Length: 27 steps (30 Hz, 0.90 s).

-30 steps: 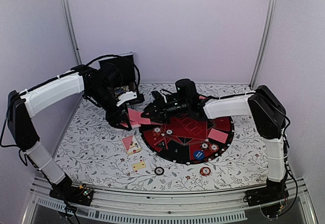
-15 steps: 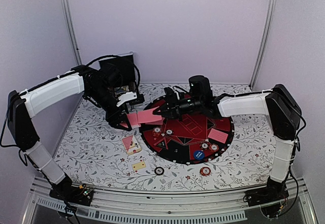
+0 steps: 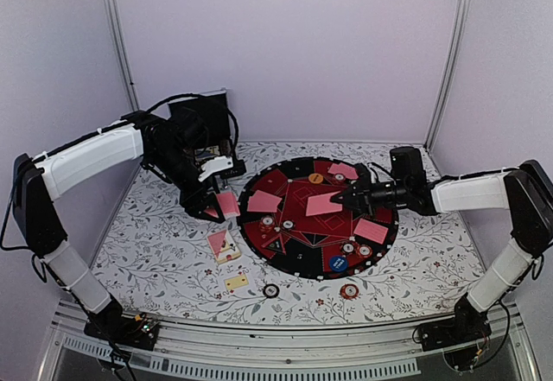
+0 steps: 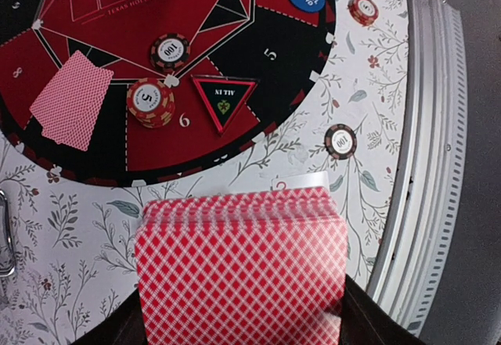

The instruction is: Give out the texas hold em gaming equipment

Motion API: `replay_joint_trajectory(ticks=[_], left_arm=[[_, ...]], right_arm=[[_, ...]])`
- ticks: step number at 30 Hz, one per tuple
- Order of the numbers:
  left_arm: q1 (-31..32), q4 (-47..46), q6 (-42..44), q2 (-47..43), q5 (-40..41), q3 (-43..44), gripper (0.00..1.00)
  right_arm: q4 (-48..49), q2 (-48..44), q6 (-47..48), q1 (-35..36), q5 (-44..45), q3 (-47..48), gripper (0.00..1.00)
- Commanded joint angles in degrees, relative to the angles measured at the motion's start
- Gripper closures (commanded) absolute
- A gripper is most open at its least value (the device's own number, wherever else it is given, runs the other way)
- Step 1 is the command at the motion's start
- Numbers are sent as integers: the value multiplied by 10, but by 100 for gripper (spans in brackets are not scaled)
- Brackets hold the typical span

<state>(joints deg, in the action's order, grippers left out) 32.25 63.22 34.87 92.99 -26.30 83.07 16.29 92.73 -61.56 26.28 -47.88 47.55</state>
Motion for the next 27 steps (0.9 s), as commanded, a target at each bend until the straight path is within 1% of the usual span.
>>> replay_joint_trajectory(ticks=[1, 3, 6, 9, 16, 24, 27], left_arm=[[6, -5, 0, -16, -9, -3, 100], [5, -5, 0, -16, -8, -3, 100], [5, -6, 0, -16, -9, -1, 100], [5, -6, 0, -15, -11, 0, 100], [5, -6, 0, -15, -9, -2, 100], [6, -5, 2, -16, -8, -3, 100], [5, -4, 4, -16, -9, -3, 100]], right_arm=[[-53, -68, 52, -61, 35, -66, 100], [-74, -91, 60, -87, 49, -91, 100], [-133, -112, 93, -120, 89, -112, 100], [-151, -118, 115, -145, 110, -132, 100], [-194, -115, 133, -154, 182, -140, 100], [-199, -95, 140, -162, 223, -137, 100], [-214, -93, 143, -162, 238, -137, 100]])
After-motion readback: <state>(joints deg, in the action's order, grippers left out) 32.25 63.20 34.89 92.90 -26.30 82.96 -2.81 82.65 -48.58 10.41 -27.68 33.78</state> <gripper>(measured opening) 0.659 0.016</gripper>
